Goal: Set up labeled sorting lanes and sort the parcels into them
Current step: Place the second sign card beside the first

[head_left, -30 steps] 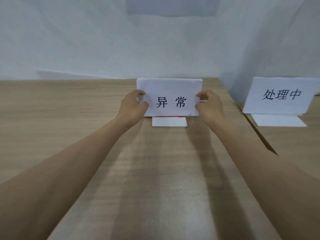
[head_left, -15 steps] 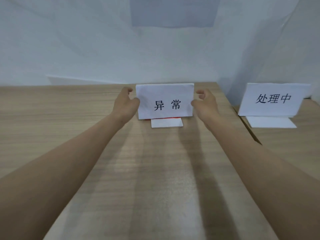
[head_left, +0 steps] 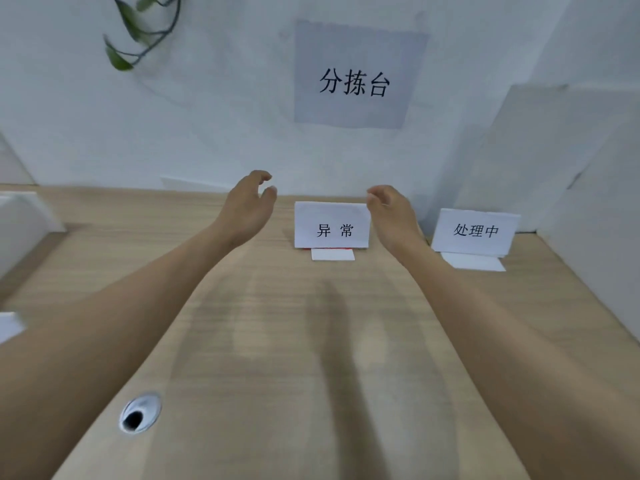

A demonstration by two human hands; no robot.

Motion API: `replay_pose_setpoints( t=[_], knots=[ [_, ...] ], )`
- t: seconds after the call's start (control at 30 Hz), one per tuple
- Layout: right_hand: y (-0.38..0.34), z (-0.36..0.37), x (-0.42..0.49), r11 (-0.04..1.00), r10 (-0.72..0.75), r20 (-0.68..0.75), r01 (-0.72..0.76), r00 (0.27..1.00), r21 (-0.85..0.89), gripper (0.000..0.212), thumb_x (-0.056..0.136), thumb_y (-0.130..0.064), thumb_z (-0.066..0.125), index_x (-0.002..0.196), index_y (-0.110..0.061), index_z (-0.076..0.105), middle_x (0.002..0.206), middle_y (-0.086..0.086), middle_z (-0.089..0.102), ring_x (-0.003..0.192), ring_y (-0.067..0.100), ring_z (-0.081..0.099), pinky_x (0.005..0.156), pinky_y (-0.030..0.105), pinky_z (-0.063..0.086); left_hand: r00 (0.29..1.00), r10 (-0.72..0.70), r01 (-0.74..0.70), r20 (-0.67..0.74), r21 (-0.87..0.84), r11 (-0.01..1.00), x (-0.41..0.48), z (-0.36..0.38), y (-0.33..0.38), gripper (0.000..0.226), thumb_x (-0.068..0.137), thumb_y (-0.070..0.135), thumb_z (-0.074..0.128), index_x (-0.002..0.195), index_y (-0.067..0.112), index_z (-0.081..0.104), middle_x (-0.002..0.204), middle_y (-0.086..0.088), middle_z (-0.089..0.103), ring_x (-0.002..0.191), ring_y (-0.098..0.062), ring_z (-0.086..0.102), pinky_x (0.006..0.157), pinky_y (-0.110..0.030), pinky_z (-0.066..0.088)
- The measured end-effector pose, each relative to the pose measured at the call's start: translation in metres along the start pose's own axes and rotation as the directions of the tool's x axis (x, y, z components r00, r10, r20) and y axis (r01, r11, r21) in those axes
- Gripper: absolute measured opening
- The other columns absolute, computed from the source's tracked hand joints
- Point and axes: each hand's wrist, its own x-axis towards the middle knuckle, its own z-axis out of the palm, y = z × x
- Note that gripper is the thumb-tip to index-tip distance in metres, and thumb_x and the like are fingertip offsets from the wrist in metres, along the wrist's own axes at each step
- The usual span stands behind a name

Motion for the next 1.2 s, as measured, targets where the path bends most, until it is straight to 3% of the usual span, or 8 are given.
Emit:
replay_pose_setpoints(
  t=[0.13, 0.27, 0.4, 0.63, 0.83, 1.03, 1.13, 1.2],
  knots=[
    [-0.044, -0.012, -0.047, 0.998, -0.066, 0.024, 0.067, 0.998, -0.020, 0.025, 0.099, -0.018, 0.041, 0.117, -0.013, 0.058, 0.108, -0.006, 0.055, 0.096, 0.010, 0.050, 0.062, 0.014, 0.035, 0.999, 0.047, -0.047, -0.001, 0.002, 0.999, -0.045, -0.035, 0.020, 0.039, 0.100, 0.024, 0.039, 0.137, 0.013, 0.043, 0.142, -0.003, 0.043, 0.127, -0.018, 0.042, 0.095, -0.023, 0.029],
    [-0.079, -0.022, -0.095, 0.992, -0.123, 0.016, 0.123, 0.992, -0.006, 0.023, 0.098, -0.017, 0.042, 0.110, -0.011, 0.061, 0.106, -0.006, 0.057, 0.098, 0.011, 0.050, 0.079, 0.021, 0.035, 0.995, 0.104, -0.104, -0.004, 0.016, 0.994, -0.093, -0.070, 0.041, 0.040, 0.101, 0.026, 0.038, 0.138, 0.013, 0.042, 0.143, -0.001, 0.042, 0.127, -0.016, 0.041, 0.097, -0.024, 0.029],
    [-0.113, -0.031, -0.143, 0.988, -0.156, 0.026, 0.156, 0.987, 0.011, 0.021, 0.098, -0.018, 0.043, 0.108, -0.013, 0.061, 0.107, -0.005, 0.060, 0.096, 0.011, 0.052, 0.075, 0.022, 0.036, 0.989, 0.146, -0.145, -0.035, 0.024, 0.989, -0.138, -0.111, 0.062, 0.040, 0.101, 0.029, 0.037, 0.138, 0.017, 0.043, 0.142, 0.002, 0.043, 0.114, -0.008, 0.042, 0.094, -0.023, 0.029],
    [-0.163, -0.043, -0.226, 0.976, -0.212, 0.003, 0.212, 0.977, 0.044, 0.022, 0.098, -0.017, 0.042, 0.110, -0.013, 0.060, 0.112, 0.001, 0.059, 0.096, 0.013, 0.051, 0.049, 0.000, 0.036, 0.977, 0.207, -0.206, -0.051, 0.035, 0.978, -0.211, -0.170, 0.088, 0.039, 0.101, 0.028, 0.036, 0.137, 0.015, 0.044, 0.142, -0.001, 0.044, 0.125, -0.017, 0.043, 0.097, -0.024, 0.031],
    [-0.190, -0.050, -0.290, 0.972, -0.232, 0.007, 0.232, 0.973, 0.029, 0.023, 0.099, -0.020, 0.042, 0.112, -0.016, 0.060, 0.114, -0.003, 0.060, 0.097, 0.009, 0.050, 0.065, 0.016, 0.036, 0.975, 0.213, -0.210, -0.065, 0.040, 0.977, -0.276, -0.206, 0.095, 0.038, 0.101, 0.027, 0.037, 0.136, 0.014, 0.045, 0.140, -0.003, 0.045, 0.126, -0.018, 0.043, 0.095, -0.023, 0.029],
    [-0.209, -0.057, -0.348, 0.972, -0.233, 0.052, 0.231, 0.971, 0.041, 0.024, 0.099, -0.022, 0.039, 0.112, -0.018, 0.059, 0.104, -0.006, 0.055, 0.068, 0.007, 0.047, 0.043, 0.018, 0.037, 0.977, 0.188, -0.184, -0.106, 0.045, 0.982, -0.336, -0.229, 0.094, 0.036, 0.101, 0.026, 0.037, 0.133, 0.013, 0.047, 0.137, -0.004, 0.048, 0.124, -0.019, 0.044, 0.092, -0.023, 0.030],
    [-0.216, -0.059, -0.375, 0.965, -0.257, 0.050, 0.254, 0.965, 0.057, 0.024, 0.099, -0.020, 0.039, 0.112, -0.015, 0.059, 0.103, -0.007, 0.055, 0.075, 0.008, 0.048, 0.052, 0.013, 0.038, 0.974, 0.180, -0.170, -0.137, 0.079, 0.982, -0.367, -0.246, 0.094, 0.036, 0.101, 0.026, 0.037, 0.133, 0.012, 0.047, 0.137, -0.005, 0.048, 0.123, -0.020, 0.045, 0.092, -0.023, 0.030],
    [-0.220, -0.061, -0.394, 0.957, -0.285, 0.048, 0.283, 0.957, 0.058, 0.024, 0.099, -0.020, 0.039, 0.109, -0.015, 0.060, 0.102, -0.007, 0.057, 0.081, 0.010, 0.050, 0.062, 0.020, 0.039, 0.972, 0.178, -0.163, -0.156, 0.107, 0.981, -0.389, -0.257, 0.095, 0.036, 0.101, 0.025, 0.037, 0.133, 0.011, 0.047, 0.137, -0.006, 0.049, 0.123, -0.022, 0.045, 0.093, -0.024, 0.030]
  ],
)
